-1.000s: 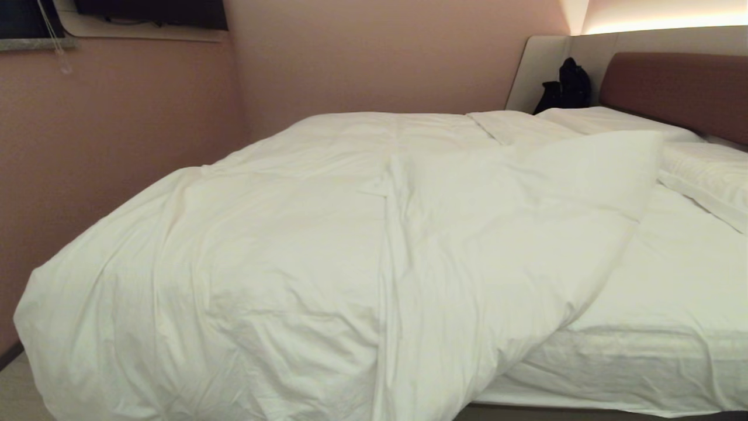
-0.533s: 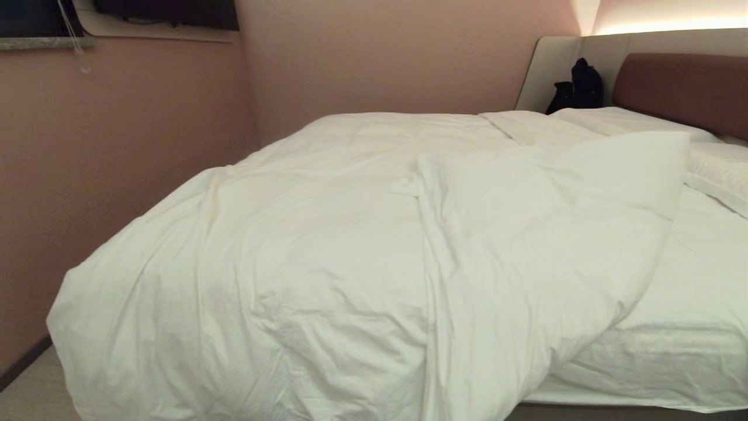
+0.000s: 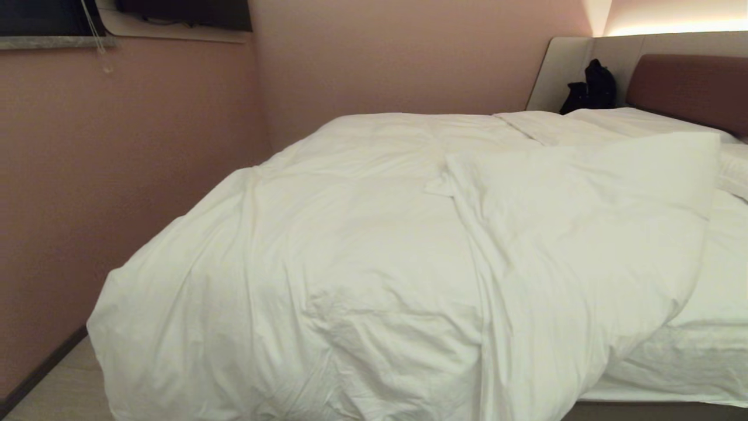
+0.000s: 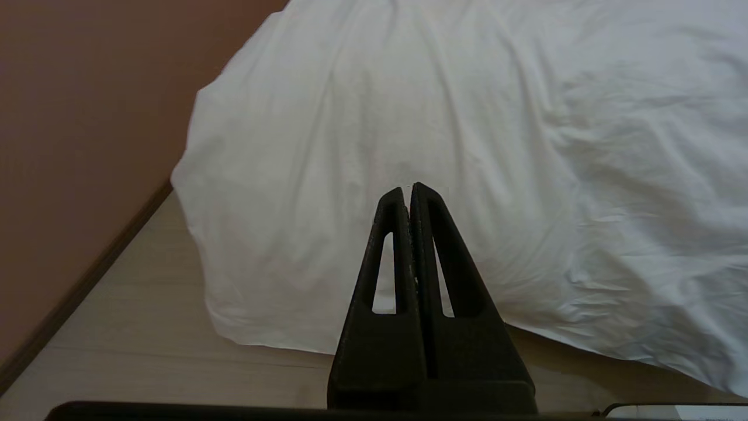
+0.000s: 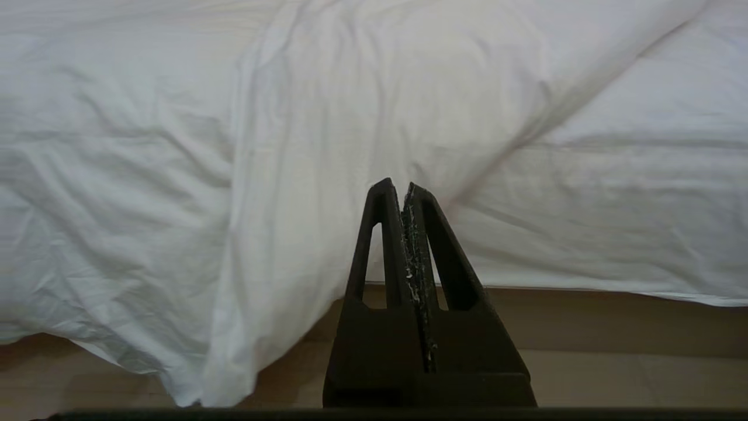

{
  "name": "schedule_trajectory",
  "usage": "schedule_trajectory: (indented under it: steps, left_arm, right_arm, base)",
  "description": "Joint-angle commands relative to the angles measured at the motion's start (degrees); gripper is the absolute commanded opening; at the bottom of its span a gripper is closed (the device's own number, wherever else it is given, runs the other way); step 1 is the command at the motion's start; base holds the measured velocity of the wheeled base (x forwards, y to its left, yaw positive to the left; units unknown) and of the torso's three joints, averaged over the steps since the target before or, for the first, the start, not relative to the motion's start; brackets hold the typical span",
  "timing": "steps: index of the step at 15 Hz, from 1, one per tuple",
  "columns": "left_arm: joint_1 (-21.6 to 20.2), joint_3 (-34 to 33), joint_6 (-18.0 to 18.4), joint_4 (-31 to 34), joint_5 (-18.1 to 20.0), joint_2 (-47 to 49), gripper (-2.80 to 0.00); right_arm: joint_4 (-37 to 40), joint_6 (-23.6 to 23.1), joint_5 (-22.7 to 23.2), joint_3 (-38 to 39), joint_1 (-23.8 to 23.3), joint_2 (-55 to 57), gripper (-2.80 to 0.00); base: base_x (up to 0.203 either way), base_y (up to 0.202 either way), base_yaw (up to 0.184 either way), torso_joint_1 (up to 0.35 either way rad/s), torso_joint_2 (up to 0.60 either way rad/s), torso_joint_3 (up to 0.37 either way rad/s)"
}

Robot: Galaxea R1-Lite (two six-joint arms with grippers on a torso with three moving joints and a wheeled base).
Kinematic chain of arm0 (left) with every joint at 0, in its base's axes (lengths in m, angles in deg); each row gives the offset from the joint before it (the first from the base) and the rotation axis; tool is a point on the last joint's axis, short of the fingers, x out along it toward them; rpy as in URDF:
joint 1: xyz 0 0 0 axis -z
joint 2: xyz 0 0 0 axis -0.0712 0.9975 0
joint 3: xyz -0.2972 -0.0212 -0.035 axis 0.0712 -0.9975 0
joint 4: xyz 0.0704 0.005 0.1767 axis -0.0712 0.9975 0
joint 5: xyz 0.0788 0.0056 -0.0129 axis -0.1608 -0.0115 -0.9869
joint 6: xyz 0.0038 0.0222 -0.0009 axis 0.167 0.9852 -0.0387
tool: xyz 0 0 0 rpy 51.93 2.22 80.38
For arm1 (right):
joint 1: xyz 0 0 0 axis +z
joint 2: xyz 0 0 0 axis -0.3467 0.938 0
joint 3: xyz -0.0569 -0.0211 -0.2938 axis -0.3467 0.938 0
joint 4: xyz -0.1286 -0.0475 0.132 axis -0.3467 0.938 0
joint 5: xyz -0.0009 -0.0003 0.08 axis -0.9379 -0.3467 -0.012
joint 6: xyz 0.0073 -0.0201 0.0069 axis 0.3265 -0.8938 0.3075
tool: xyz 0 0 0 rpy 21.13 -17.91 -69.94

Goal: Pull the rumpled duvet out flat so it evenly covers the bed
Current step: Flatten the corners of the folded blanket

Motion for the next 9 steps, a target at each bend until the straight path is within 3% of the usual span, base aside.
schedule_trajectory:
  steps: [1, 9]
  left_arm:
    - [0.0, 0.0, 0.0, 0.0, 0.0, 0.0, -2.80]
    - [0.0, 0.0, 0.0, 0.0, 0.0, 0.0, -2.80]
  right_arm:
    - [0.0, 0.0, 0.0, 0.0, 0.0, 0.1, -2.80]
    - [0.0, 0.0, 0.0, 0.0, 0.0, 0.1, -2.80]
  base:
    - [0.000, 0.194, -0.002, -0.002, 0.00, 0.002]
    - [0.000, 0.194, -0.001, 0.001, 0.00, 0.001]
